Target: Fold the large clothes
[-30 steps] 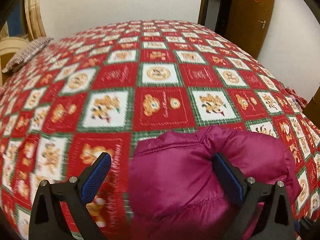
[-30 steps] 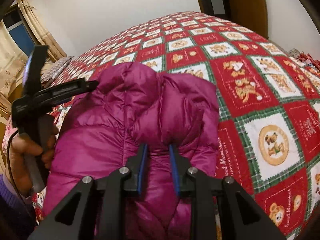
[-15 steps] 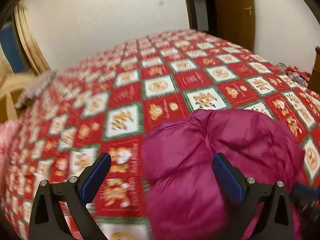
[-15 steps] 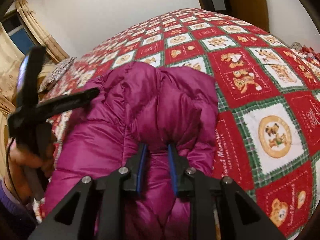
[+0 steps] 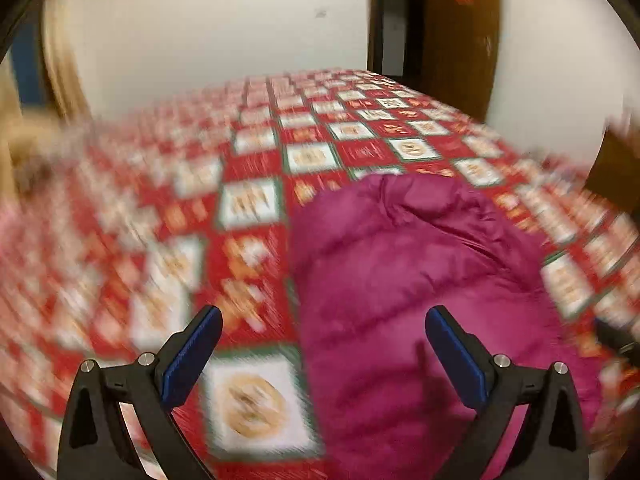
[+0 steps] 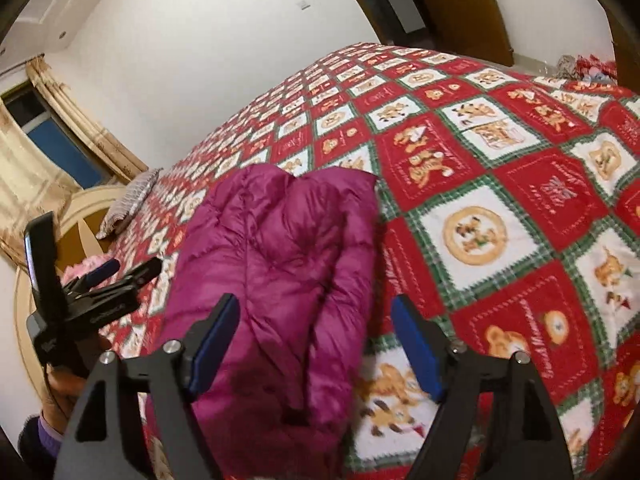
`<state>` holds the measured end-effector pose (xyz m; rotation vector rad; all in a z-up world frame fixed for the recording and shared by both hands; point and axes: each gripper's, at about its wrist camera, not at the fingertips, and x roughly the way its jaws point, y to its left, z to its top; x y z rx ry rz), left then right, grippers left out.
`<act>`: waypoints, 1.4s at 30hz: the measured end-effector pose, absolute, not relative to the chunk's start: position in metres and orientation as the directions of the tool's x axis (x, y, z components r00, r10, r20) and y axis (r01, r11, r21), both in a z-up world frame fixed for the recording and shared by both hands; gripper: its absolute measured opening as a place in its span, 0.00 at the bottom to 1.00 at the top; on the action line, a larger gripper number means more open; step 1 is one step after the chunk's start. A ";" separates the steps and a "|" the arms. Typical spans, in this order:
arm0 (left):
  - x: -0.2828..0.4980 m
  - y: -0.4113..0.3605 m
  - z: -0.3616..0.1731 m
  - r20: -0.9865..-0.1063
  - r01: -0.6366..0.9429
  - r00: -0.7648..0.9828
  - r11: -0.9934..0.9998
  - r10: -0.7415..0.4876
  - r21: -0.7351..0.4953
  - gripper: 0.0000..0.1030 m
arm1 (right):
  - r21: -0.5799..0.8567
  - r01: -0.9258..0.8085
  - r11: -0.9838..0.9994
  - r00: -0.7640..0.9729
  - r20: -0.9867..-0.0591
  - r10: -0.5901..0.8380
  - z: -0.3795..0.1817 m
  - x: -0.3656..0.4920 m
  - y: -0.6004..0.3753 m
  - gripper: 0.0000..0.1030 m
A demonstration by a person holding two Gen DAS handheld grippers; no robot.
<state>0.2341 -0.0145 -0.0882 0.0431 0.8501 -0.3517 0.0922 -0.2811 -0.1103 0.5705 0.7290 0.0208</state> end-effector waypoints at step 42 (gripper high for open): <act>0.265 0.018 -0.163 -0.627 0.421 0.344 0.712 -0.699 -0.562 0.98 | 0.491 -0.048 0.870 0.627 -0.663 0.409 -0.158 0.179 -0.235 0.80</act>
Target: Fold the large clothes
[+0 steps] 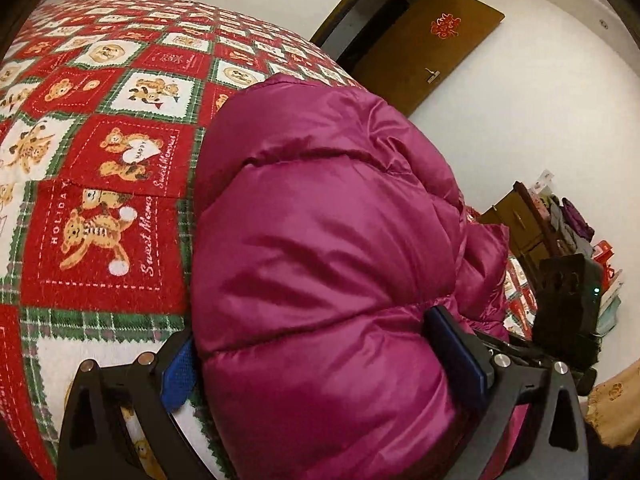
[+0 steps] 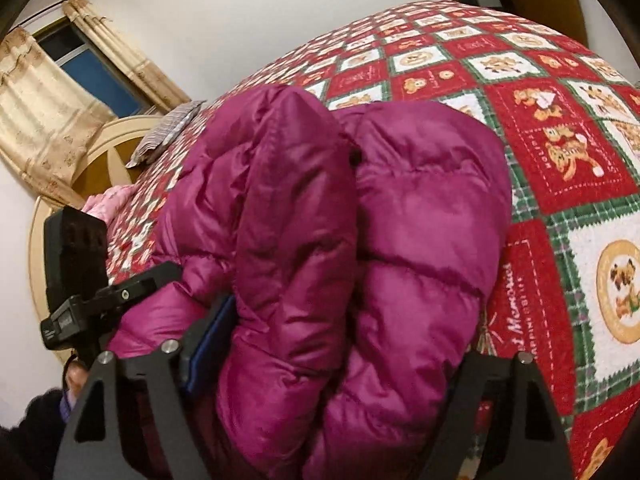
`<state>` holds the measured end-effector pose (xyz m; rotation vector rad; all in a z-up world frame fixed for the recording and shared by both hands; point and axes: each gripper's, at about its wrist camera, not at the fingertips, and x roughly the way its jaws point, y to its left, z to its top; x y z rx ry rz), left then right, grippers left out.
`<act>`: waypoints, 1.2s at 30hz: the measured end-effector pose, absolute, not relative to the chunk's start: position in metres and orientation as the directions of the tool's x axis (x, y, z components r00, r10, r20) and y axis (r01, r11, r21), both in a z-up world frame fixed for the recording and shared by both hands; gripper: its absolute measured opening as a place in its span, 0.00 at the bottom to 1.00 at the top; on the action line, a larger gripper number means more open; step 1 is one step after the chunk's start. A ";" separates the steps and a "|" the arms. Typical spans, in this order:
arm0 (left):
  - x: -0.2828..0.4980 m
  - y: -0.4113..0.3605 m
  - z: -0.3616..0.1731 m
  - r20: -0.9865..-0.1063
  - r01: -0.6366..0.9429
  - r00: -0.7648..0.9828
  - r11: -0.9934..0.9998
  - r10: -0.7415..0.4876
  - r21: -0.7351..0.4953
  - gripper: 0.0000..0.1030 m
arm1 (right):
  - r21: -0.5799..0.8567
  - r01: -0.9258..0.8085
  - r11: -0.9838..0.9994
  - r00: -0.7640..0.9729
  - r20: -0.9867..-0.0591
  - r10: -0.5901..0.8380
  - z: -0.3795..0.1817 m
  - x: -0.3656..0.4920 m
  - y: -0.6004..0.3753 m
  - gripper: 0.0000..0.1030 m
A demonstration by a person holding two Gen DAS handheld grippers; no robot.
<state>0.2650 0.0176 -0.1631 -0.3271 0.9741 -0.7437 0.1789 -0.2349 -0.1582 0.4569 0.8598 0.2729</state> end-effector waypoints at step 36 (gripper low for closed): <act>0.203 -0.119 -0.061 -0.484 0.675 0.282 0.530 -0.828 -0.513 0.87 | 0.361 0.060 0.931 0.805 -0.569 0.169 -0.054 0.054 -0.342 0.37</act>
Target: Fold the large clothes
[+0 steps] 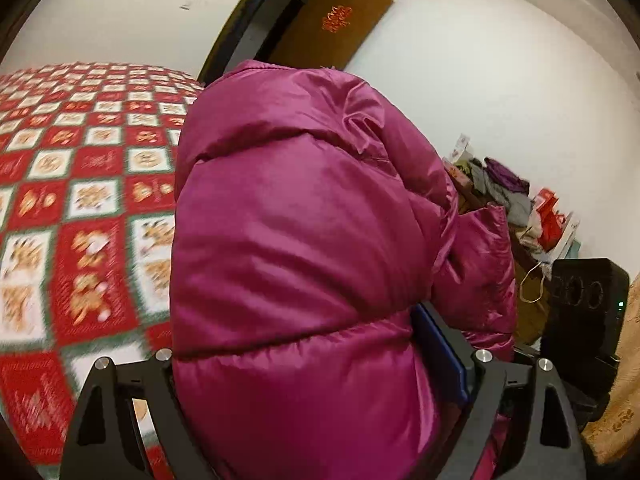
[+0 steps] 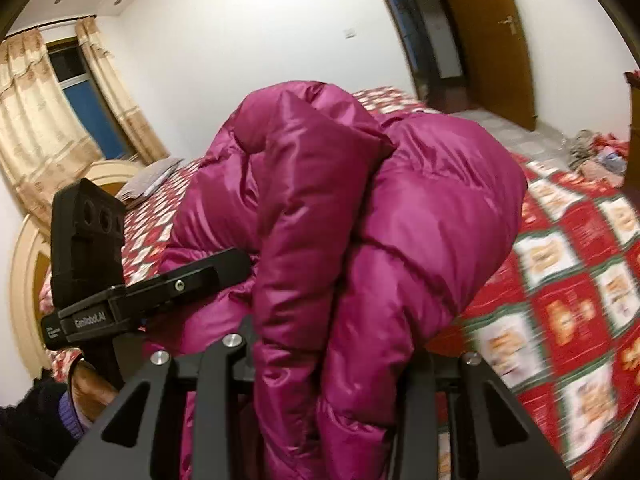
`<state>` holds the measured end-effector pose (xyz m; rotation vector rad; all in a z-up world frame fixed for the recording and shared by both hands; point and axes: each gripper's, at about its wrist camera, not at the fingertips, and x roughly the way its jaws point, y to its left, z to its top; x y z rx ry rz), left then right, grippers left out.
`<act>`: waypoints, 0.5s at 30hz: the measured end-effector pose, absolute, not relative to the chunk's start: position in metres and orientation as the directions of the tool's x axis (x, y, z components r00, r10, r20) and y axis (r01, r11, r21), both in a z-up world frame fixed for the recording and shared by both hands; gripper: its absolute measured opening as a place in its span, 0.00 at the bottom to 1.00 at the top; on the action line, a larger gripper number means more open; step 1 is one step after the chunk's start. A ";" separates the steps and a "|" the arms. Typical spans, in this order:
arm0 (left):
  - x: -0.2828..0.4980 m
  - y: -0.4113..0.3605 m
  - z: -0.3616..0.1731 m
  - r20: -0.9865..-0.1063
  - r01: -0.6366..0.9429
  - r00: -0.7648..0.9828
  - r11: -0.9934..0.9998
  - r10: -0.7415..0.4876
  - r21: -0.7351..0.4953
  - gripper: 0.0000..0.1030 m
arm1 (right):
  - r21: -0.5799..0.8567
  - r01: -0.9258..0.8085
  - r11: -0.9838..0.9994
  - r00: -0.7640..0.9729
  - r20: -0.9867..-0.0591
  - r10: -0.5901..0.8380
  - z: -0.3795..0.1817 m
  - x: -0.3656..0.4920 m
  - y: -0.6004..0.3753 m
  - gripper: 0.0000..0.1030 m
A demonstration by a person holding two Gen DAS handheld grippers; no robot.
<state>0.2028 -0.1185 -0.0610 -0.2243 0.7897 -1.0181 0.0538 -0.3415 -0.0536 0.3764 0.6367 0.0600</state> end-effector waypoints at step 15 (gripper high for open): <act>0.252 -0.194 -0.124 -0.693 0.610 0.339 0.710 -0.636 -0.353 0.87 | 0.393 0.205 0.896 0.729 -0.672 0.128 -0.134 0.129 -0.428 0.35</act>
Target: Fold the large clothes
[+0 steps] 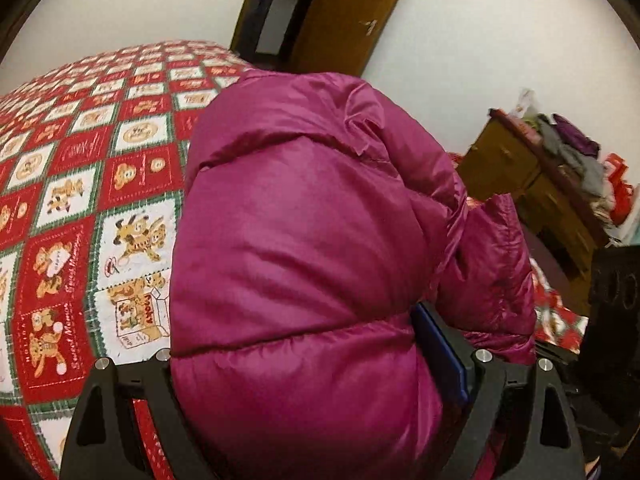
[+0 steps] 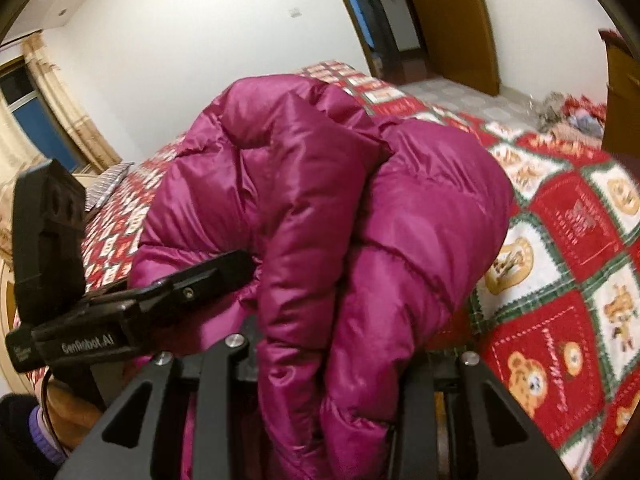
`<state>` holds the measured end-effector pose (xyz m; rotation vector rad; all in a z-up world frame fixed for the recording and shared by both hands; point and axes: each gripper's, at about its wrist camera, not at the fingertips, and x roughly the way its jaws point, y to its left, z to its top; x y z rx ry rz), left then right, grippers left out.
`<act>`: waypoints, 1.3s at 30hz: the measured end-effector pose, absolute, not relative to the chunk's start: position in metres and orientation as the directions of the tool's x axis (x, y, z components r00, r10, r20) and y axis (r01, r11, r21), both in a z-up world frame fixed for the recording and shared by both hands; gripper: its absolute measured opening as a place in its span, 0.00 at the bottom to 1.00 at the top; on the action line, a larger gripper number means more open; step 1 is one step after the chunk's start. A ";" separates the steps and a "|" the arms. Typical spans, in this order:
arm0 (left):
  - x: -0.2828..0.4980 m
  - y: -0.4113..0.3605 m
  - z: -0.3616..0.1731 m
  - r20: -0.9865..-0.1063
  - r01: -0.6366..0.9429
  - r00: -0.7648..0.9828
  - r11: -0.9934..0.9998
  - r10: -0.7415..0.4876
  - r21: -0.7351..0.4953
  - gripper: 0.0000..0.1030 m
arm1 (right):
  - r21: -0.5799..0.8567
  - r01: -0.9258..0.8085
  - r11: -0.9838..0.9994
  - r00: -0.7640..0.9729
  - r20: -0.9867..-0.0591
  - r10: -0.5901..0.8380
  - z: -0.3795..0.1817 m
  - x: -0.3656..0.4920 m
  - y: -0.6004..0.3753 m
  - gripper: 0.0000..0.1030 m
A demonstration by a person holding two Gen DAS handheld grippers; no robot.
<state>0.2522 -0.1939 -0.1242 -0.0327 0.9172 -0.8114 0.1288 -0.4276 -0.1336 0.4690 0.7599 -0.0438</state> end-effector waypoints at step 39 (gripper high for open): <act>0.253 -0.217 -0.153 -0.781 0.543 0.457 0.829 -0.426 -0.135 0.99 | 0.326 0.538 0.777 0.633 -0.765 -0.117 -0.149 0.135 -0.475 0.24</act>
